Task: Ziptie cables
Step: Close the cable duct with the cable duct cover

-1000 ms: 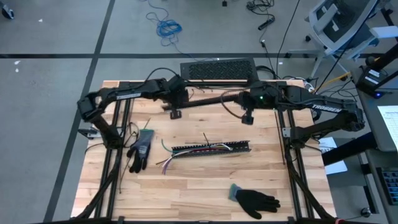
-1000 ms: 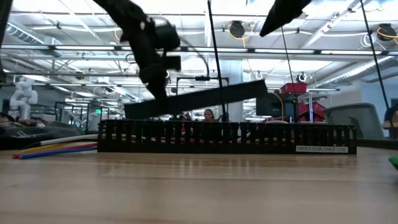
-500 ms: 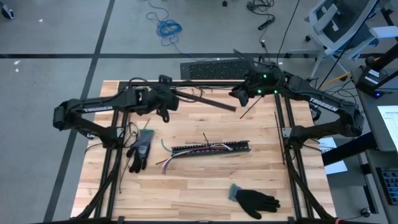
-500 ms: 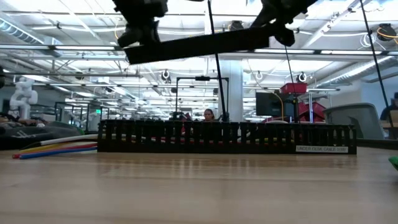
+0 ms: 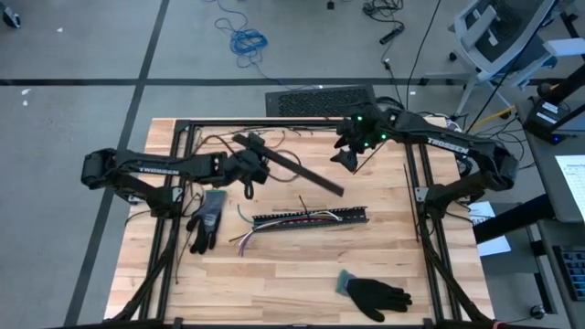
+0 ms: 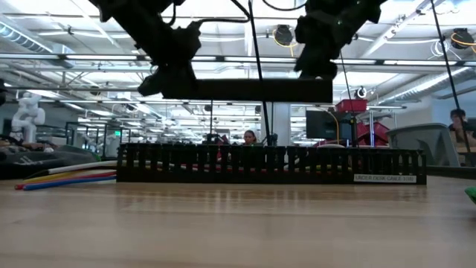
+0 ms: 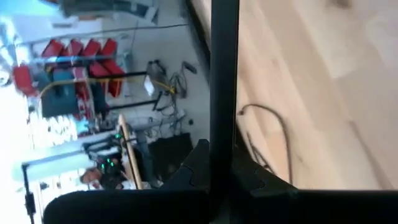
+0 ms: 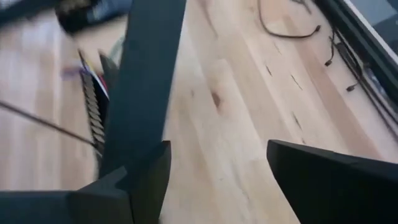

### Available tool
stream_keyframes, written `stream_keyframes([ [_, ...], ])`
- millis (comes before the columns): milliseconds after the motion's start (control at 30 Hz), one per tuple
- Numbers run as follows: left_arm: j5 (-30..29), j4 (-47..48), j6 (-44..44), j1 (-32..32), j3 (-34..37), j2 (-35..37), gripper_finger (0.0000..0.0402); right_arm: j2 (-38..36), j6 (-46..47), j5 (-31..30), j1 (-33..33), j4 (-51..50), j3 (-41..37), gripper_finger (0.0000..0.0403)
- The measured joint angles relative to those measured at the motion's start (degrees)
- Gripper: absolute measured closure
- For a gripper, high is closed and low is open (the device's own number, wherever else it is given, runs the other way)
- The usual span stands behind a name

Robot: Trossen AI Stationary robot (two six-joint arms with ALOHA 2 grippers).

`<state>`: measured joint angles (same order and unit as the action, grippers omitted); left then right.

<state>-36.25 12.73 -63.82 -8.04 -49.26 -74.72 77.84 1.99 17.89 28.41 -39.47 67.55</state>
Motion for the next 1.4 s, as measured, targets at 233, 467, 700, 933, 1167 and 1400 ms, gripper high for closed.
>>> stream_keyframes([
  [233, -7.75, -2.51, -5.48, 4.94, -0.64, -2.84, 0.0385, 2.39, -12.38, 0.21, 0.39, 1.12, 0.0, 0.014],
  [467, -7.54, -10.29, -8.76, 4.68, -0.17, -2.84, 0.0385, 2.08, -3.32, 0.7, -0.18, 8.16, 0.67, 0.014],
  [700, 3.98, -26.81, -15.79, -1.36, 7.2, -3.2, 0.0385, 2.43, 2.88, 1.82, -1.44, 3.24, 3.83, 0.0141],
  [933, 5.27, -41.32, -17.72, -6.32, 6.38, -11.04, 0.0385, 2.48, -0.69, -7.58, -5.69, -3.45, 9.23, 0.0141],
  [1167, -2.53, -45.01, -16.24, -4.99, 2.6, -17.49, 0.0385, 3.64, 7.07, -13.64, -7.85, -3.38, 12.02, 0.0141],
  [1400, -2.85, -45.35, -16.04, -1.31, 0.18, -19.27, 0.0385, 9.52, 3.93, -13.25, -7.77, -3.58, 11.93, 0.0141],
])
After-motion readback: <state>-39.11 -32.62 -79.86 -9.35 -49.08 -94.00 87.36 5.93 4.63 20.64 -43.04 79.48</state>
